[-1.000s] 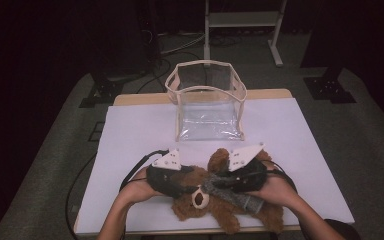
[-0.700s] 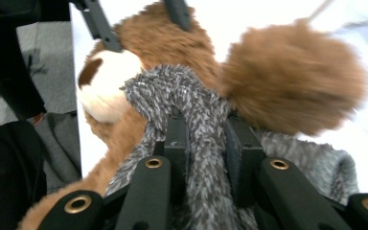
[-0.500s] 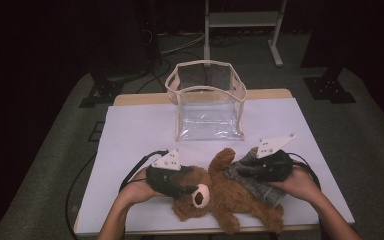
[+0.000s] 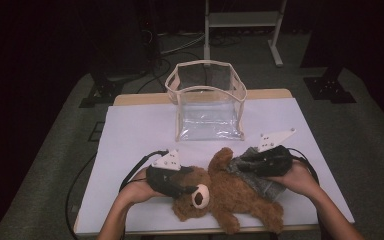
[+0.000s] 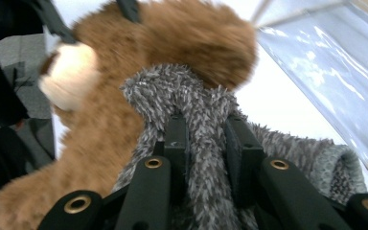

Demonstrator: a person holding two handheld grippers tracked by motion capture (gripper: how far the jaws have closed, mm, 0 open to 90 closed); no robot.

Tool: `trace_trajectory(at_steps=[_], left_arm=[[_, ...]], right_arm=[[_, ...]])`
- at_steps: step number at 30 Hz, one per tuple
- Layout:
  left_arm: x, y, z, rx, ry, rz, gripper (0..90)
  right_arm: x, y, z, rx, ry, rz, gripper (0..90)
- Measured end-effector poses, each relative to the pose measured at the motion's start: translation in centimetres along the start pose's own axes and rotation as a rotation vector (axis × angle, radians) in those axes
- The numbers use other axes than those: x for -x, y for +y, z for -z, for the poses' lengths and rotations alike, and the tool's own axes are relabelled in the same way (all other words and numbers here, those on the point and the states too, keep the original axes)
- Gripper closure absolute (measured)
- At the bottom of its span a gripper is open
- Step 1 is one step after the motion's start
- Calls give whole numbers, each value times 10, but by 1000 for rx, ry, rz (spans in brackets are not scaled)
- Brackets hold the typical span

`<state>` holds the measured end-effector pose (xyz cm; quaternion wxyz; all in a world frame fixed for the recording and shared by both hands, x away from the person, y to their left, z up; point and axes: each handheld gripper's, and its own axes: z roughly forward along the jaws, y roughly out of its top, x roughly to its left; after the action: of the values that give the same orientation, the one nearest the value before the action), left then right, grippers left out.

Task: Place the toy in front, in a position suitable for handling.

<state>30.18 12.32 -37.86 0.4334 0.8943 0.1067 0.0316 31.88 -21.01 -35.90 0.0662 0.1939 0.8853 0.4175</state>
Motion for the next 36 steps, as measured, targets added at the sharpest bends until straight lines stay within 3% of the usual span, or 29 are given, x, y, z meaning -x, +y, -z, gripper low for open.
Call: trace_trajectory(at_steps=[5,8,12,15,19,21,23,26,29,32,36], left_arm=[[-1,0,-1,1,1,0,392],[-1,1,-1,2,4,3,391],[-1,2,-3,3,13,5,390],[-1,3,-4,1,14,1,390],[0,3,-3,-2,15,-4,390],[1,3,-3,-1,16,-5,390],[0,2,-3,1,16,-7,390],[0,2,-3,4,15,-6,390],[0,4,-5,5,14,-5,389],[0,4,-5,6,18,-7,388],[-1,5,-6,11,21,-5,388]], right_arm=[[14,-22,15,14,-40,-71,730],[11,-23,26,44,-32,-83,730],[-2,-1,37,129,-3,-42,730],[-12,27,34,156,-1,27,731],[-17,53,15,127,0,71,730],[-15,57,-1,86,5,82,730],[-10,51,-17,29,-4,71,731],[-3,32,-27,-42,-20,49,730],[5,15,-20,-15,-4,-29,730],[3,15,-9,-6,-6,-23,730],[-12,30,4,28,16,17,730]])
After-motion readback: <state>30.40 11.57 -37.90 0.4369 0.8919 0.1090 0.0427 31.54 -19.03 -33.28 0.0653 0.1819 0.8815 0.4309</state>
